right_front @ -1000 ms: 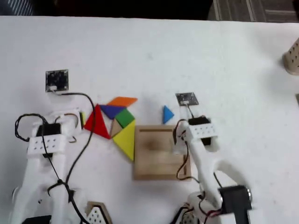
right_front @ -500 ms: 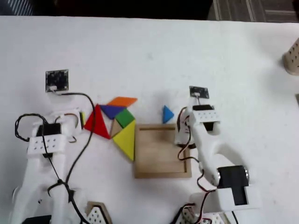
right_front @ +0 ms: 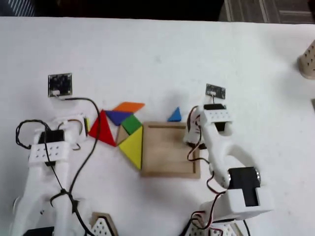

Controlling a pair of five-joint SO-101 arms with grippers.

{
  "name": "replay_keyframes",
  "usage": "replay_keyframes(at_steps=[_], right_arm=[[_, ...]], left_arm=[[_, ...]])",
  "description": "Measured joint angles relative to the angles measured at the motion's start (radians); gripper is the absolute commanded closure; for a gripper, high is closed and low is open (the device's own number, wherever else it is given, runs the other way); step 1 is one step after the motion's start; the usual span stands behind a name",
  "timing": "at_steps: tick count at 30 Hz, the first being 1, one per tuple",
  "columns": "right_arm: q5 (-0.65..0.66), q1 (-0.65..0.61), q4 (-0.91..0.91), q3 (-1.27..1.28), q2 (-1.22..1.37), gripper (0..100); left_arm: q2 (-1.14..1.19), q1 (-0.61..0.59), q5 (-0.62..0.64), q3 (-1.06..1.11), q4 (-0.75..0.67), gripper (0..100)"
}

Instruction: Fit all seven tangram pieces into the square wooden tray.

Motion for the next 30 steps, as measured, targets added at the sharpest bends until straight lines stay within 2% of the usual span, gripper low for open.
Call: replay_keyframes(at_steps=[5,13,21,26,30], right_arm=[[-0.002,-0.005,0.003,0.000,0.000,95.2],[0.100,-0.077,0.063,-0.003,-0.034,82.0],[0.293,-0.077,0.144,-0.002,-0.204,87.1],[0.465,-0.195,0.112,-0.002,-0.298,89.1],[0.516,-0.350,0.049,-0.026,-0.319,83.5]], left_arm=[[0.000,0.000,0.000,0.000,0.000,90],[0.000,0.000,0.000,0.000,0.000,90],[0.000,-0.025,0.044,0.000,-0.031,90],[0.000,-0.069,0.123,0.000,-0.064,90],[0.000,-0.104,0.175,0.000,-0.092,79]])
